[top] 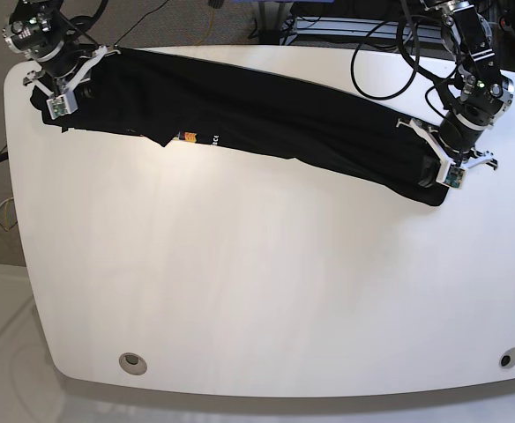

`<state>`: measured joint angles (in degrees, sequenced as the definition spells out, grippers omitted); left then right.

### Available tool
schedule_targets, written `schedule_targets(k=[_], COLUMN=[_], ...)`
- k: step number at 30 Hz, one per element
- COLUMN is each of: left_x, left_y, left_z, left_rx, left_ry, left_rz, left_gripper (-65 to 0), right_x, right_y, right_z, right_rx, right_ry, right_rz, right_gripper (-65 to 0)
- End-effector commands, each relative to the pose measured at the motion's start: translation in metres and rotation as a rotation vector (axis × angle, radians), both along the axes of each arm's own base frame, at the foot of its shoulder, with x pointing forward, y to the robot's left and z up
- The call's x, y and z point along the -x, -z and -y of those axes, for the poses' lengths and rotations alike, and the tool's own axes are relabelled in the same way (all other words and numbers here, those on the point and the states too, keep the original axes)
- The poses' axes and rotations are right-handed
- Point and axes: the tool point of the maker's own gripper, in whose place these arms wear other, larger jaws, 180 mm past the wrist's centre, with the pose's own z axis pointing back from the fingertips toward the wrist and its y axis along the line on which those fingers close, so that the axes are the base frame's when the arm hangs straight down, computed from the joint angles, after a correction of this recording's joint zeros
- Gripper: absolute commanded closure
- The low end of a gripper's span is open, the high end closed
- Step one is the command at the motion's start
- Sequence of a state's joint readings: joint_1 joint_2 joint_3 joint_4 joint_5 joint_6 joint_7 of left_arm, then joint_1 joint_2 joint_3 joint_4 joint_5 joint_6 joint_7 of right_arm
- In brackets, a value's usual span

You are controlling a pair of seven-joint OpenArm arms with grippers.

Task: Fold the T-shirt properly
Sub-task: 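Lower the strip onto the table with both grippers, pressing it flat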

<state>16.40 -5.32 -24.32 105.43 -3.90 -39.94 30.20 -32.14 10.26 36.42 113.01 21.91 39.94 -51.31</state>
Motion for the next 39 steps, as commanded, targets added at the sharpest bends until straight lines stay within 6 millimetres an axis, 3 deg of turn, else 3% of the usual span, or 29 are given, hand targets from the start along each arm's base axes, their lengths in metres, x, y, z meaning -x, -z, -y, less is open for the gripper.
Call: schedule_targets(k=[1, 6, 20, 31, 39], left_x=[0.002, 0.01, 0.031, 0.031, 0.019], left_y=[-0.004, 0.013, 0.066, 0.06, 0.048], left_z=[0.009, 0.018, 0.008, -0.012, -0.034], left_rx=[0.019, 0.051, 0.064, 0.049, 0.006], left_ry=[0.027, 0.032, -0.007, -0.062, -0.088], left_rz=[0.019, -0.029, -0.184, -0.168, -0.133], left_gripper=[0.0, 0.0, 0.0, 0.0, 0.0], right_x=[-0.007, -0.006, -0.002, -0.032, -0.062], right_y=[-0.002, 0.01, 0.056, 0.052, 0.046], right_z=[-0.002, -0.004, 0.002, -0.016, -0.044], right_rx=[0.031, 0.056, 0.016, -0.009, -0.035], right_ry=[-0.02, -0.012, 0.058, -0.006, -0.089], right_rz=[0.017, -0.018, -0.12, -0.062, -0.012], right_gripper=[0.0, 0.0, 0.0, 0.0, 0.0])
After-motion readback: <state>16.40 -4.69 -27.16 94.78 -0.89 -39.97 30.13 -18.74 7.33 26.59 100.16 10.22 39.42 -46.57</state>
